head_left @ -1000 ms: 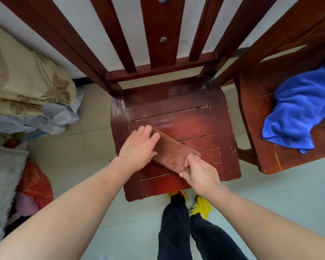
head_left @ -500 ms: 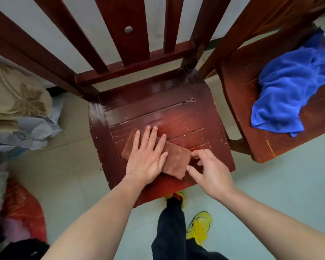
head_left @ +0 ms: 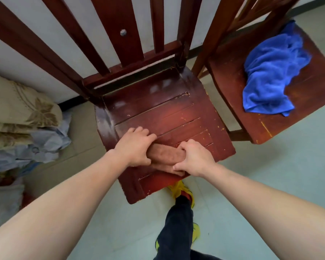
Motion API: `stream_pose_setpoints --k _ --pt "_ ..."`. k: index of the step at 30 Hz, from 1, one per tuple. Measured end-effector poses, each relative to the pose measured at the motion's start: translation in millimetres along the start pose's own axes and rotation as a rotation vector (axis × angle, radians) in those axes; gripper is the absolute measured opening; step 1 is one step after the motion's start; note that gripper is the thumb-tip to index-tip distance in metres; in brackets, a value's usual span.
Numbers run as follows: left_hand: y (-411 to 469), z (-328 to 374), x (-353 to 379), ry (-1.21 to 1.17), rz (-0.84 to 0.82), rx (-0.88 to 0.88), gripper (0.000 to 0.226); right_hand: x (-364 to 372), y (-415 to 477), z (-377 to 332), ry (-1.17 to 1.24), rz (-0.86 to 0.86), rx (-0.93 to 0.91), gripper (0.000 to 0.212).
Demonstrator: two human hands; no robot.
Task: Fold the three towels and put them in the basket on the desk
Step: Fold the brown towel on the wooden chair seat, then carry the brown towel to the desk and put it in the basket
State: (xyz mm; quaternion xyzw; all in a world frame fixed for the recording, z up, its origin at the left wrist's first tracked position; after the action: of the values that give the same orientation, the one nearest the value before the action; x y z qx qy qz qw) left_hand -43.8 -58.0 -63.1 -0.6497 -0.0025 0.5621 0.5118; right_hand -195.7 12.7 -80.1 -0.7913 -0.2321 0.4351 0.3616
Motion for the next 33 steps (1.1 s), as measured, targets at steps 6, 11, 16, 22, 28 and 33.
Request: stream_pose_setpoints --k 6,11,16,22,28,33 --pt "-67.5 62.0 -8.8 -0.049 0.014 0.074 0.040 -9.2 -117.1 -3.5 -0.040 0.246 -0.179 0.037" --pt "-139.1 144.3 -69.6 -0.132 0.135 0.163 0.035 -40.7 -256.0 32.6 0.048 0.431 -0.067 0.042" --pt "-182.4 240.7 -156.1 0.021 0.206 0.303 0.031 -84.2 -371.9 73.1 0.087 0.582 0.028 0.051" --pt "-178.4 338.1 -236.1 0.184 0.243 0.482 0.032 -133.6 -466.5 134.0 0.072 0.707 0.133 0.043" --pt "-159.2 452.5 -301.5 0.382 0.248 0.723 0.042 -163.9 -538.7 212.1 0.082 0.810 0.323 0.041" --pt "-159.0 599.0 -332.8 0.573 0.250 0.972 0.047 -138.0 -620.3 289.6 0.193 0.945 0.579 0.044"
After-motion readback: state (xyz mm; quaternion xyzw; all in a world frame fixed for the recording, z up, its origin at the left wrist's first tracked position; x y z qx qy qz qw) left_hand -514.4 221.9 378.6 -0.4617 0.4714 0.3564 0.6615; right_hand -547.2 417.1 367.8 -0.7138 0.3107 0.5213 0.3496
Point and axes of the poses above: each hand's wrist, its own y-axis towards the middle knuckle, its own x-axis out of the palm, z = x × y, the point moved 7 cm from there along y, towards the middle knuckle, and after that the axes turned 7 degrees about -z, right-handed, at the moved point
